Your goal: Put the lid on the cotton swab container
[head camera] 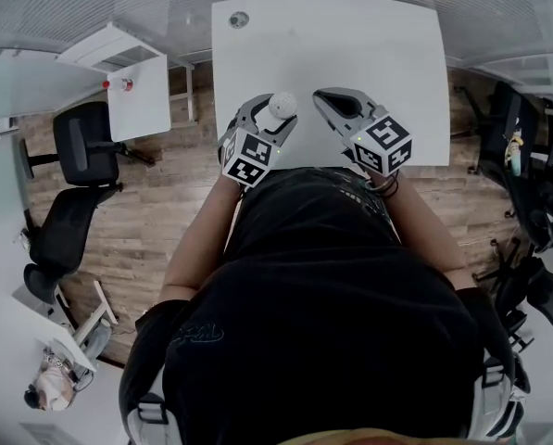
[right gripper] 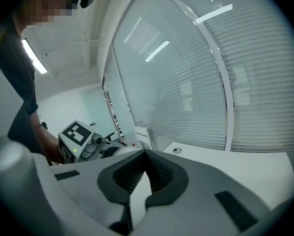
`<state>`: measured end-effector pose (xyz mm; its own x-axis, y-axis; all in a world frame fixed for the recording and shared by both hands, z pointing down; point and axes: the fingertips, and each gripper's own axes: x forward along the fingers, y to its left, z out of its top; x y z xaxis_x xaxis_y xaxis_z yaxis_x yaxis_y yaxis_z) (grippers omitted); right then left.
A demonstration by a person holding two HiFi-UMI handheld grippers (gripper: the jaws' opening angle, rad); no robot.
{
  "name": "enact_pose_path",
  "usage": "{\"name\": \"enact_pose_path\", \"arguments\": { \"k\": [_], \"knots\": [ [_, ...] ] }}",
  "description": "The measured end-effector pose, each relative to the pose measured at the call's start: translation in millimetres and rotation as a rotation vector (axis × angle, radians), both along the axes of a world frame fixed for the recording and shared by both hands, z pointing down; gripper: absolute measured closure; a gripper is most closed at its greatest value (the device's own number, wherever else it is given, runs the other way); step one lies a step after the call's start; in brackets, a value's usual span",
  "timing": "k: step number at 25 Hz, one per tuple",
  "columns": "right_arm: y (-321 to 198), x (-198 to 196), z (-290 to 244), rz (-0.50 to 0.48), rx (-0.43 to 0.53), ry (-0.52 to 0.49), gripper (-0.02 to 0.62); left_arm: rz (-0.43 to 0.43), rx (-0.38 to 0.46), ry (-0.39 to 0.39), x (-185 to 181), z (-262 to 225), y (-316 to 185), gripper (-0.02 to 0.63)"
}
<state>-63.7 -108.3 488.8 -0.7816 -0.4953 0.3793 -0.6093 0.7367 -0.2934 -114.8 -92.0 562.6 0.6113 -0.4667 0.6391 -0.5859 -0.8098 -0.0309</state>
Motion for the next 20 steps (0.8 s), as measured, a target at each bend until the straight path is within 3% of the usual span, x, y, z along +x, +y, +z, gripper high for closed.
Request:
{"name": "enact_pose_path", "arguments": {
  "k": [14, 20],
  "knots": [
    [-5, -6, 7, 0.012, 0.016, -0.013, 0.572, 0.053, 0.029, 0.040, -11, -27, -3, 0.337],
    [-1, -11, 10, -0.021, 0.033, 0.025, 0.572, 0.068, 0.026, 0.040, -15, -27, 2, 0.337]
  ]
}}
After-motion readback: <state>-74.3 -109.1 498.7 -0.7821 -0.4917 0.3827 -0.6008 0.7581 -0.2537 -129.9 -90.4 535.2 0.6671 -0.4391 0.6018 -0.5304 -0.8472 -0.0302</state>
